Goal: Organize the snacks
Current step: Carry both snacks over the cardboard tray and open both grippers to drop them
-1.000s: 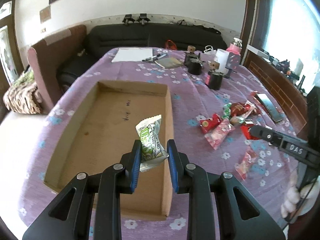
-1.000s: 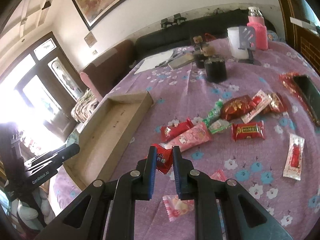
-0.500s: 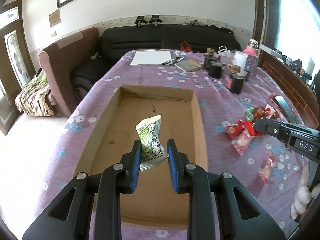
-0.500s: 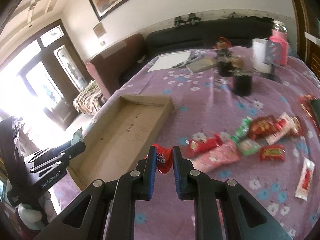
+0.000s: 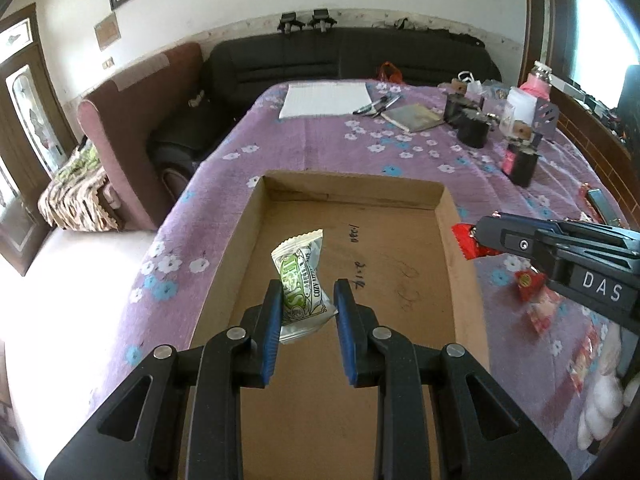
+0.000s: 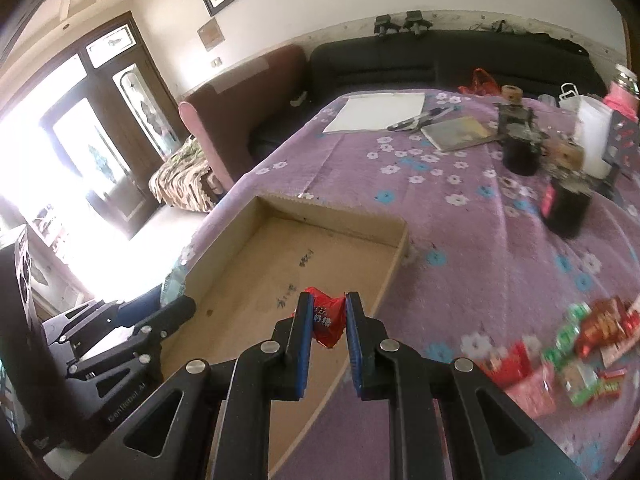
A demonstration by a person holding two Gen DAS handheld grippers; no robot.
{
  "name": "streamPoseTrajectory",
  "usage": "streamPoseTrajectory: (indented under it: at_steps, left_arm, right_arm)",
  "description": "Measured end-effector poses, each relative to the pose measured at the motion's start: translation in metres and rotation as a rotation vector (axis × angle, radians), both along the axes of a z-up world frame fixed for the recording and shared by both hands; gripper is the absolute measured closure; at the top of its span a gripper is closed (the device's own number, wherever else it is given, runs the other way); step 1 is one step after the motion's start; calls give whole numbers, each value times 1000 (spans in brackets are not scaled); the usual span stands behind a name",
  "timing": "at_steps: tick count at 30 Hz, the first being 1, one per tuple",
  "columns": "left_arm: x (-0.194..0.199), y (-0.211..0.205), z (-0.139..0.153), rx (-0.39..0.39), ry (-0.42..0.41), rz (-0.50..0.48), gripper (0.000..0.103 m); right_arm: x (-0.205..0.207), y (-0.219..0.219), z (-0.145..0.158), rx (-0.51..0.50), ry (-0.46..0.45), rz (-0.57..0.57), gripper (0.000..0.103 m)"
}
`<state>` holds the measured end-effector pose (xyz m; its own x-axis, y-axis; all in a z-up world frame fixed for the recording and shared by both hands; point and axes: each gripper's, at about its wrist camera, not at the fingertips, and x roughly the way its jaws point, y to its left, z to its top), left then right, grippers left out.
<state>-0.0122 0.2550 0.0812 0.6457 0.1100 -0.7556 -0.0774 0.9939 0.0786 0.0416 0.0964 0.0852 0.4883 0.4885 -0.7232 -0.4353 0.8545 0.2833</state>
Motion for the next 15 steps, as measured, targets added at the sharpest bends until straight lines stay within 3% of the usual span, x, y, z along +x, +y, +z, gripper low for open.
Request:
streamPoseTrajectory:
  at_steps: [4,8,15]
  left_arm:
    - [28,9,-8,-53,53,-3,80]
    - [59,24,-24,-177,128,-4,80]
    - [86,34,-48,-327,169,19,78]
  right_arm:
    - [20,11,-8,-22,4,-4,87]
    - [37,19,-18,-54,10,-19,87]
    - [52,28,-34,-85,22,-23,87]
